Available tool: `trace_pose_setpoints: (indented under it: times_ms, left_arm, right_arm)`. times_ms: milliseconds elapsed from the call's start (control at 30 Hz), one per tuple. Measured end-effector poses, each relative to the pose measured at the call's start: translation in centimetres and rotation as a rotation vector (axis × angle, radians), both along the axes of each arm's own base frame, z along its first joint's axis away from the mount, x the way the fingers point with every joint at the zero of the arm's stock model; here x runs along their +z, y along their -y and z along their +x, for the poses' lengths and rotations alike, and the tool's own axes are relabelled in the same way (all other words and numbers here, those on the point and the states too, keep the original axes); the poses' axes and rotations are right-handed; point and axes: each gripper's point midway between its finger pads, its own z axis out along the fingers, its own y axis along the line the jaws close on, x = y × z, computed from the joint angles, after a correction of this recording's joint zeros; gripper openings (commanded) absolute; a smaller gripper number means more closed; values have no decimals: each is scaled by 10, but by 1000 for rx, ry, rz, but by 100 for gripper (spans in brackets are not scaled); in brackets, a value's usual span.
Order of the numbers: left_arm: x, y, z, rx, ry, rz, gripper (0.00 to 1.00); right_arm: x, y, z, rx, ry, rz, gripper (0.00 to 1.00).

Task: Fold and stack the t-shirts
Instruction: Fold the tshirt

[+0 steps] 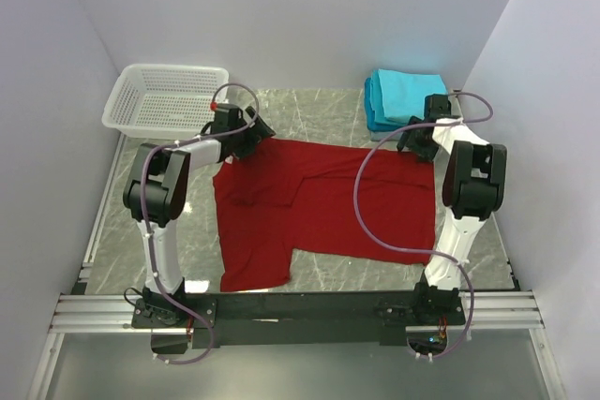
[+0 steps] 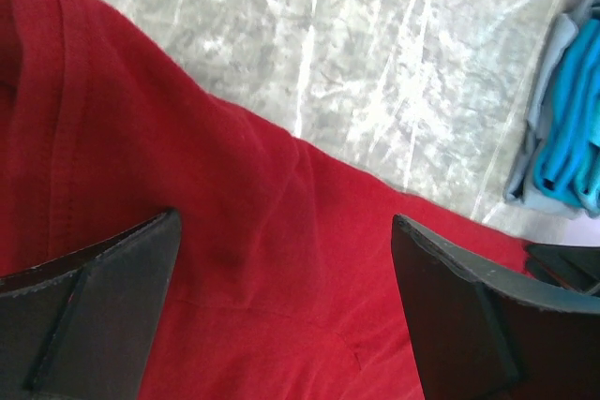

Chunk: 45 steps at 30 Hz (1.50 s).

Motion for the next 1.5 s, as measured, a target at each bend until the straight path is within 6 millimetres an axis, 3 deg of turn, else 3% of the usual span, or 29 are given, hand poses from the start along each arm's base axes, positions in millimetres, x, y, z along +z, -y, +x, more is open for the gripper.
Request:
trace_pose_setpoints:
  times_ms: [133, 267, 433, 533, 633, 733, 833, 967, 1100, 1200, 1300, 1367, 1500]
  left_arm:
    - [8, -2, 13, 6, 13, 35, 99]
    - [36, -3, 27, 6, 60, 58, 99]
    - [77, -10, 5, 1, 90, 72, 99]
    - [109, -14, -33, -12, 102, 67, 99]
    - [120, -6, -80, -56, 101, 65, 99]
    - [102, 5, -144, -124, 37, 86, 99]
    - [71, 12, -213, -190, -82, 123, 99]
    - [28, 14, -307, -277, -272, 181, 99]
    - [17, 24, -373, -354, -375, 201, 100]
    - [13, 36, -405, -394, -426, 204, 100]
    - [-1, 36, -428, -394, -499, 258, 99]
    - [-11, 30, -435, -359, -546, 299, 99]
    - [-22, 18, -430, -253, -564, 347, 97]
  right_arm:
    - [6, 2, 6, -4, 9, -9, 71]
    - [21, 4, 1, -13, 32, -25, 72]
    - [76, 8, -30, -62, 141, -62, 73]
    - [124, 8, -50, -96, 275, -77, 75]
    - [161, 8, -69, -139, 405, -83, 77]
    - [179, 9, -84, -185, 501, -76, 80]
    - [180, 8, -97, -224, 542, -60, 91]
    - [177, 9, -102, -260, 554, -44, 93]
    - [179, 8, -99, -272, 568, -22, 93]
    - [180, 5, -98, -269, 574, -1, 93]
    - [181, 2, -97, -259, 578, 20, 93]
    - [181, -1, -96, -248, 583, 31, 92]
    - [183, -5, -94, -230, 588, 49, 92]
